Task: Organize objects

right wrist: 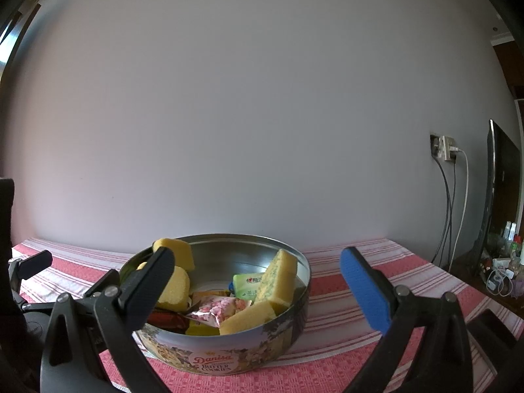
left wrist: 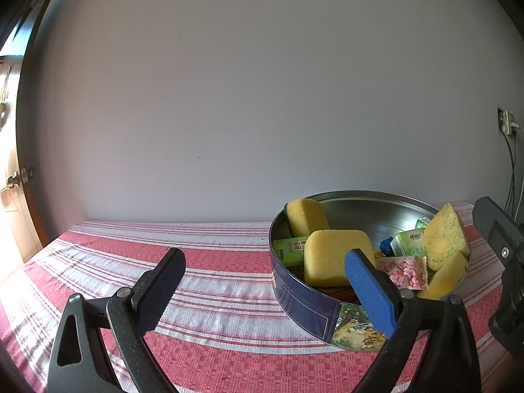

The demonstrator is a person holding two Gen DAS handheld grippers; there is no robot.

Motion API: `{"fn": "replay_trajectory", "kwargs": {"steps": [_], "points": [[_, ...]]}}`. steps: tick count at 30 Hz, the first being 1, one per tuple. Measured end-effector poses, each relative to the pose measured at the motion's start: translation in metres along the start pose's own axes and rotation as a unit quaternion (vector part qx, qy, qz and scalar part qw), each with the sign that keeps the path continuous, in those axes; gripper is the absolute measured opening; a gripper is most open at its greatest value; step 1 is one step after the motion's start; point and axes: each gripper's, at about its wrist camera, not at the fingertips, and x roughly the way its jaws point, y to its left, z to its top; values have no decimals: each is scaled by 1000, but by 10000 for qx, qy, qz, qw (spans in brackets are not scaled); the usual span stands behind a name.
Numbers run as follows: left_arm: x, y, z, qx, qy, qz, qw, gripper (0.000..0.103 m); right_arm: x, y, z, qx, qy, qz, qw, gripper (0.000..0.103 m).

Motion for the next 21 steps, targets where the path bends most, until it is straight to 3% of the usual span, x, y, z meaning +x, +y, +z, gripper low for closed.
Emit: {"fn": "replay_trajectory", "kwargs": {"steps": [21], "points": [[2,0,0,22,-2,9,10000,99,1,2,0,-26,3,27,10000,103]]}}
